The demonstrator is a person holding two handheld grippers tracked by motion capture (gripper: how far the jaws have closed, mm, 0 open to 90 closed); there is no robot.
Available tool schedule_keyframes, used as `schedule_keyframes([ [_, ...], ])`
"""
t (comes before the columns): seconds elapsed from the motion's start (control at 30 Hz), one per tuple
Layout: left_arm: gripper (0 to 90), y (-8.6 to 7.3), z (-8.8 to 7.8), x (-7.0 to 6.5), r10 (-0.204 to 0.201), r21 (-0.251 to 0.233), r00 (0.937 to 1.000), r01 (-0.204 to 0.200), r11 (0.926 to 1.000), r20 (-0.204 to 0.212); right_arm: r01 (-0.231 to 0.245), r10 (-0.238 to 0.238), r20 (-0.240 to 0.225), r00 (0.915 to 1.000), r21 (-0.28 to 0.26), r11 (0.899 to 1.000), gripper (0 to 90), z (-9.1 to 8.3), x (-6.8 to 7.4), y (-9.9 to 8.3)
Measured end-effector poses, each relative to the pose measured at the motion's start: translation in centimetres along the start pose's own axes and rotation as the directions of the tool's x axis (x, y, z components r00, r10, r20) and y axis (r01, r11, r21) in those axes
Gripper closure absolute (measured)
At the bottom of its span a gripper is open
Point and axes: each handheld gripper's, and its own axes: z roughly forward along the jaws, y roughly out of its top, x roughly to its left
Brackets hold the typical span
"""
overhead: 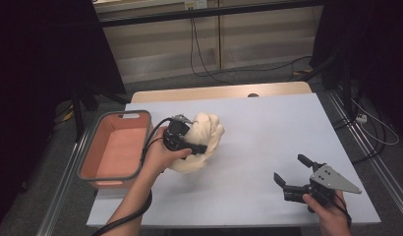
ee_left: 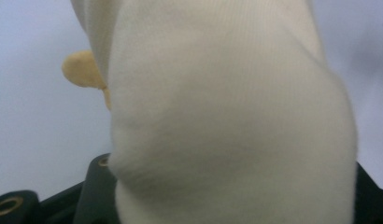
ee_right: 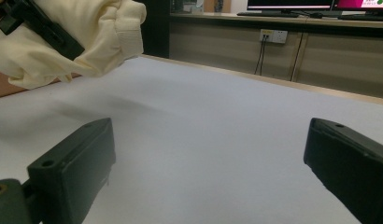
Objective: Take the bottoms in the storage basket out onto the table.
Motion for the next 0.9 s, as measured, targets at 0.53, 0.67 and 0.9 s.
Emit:
schedule_keyframes([
  [0.53,43.8,-0.6,1.1,-0.4,0.003,-0.002,1.0,-0.003,1.0,0.0,0.002,-0.002,0.0,1.0,0.0,1.0,1.9,0.0,0.0,0.0],
  [0.67,43.8,-0.7,1.4,-0.4,-0.002,-0.001,1.0,0.002,1.0,0.004,0.001,-0.001,-0.001,1.0,-0.001,1.0,1.9,0.0,0.0,0.0],
  [0.9,43.8,-1.0,1.7,-0.4,-0.003,-0.013,1.0,0.003,0.9999,-0.002,0.0,0.0,-0.001,1.0,-0.001,1.0,1.9,0.0,0.0,0.0],
])
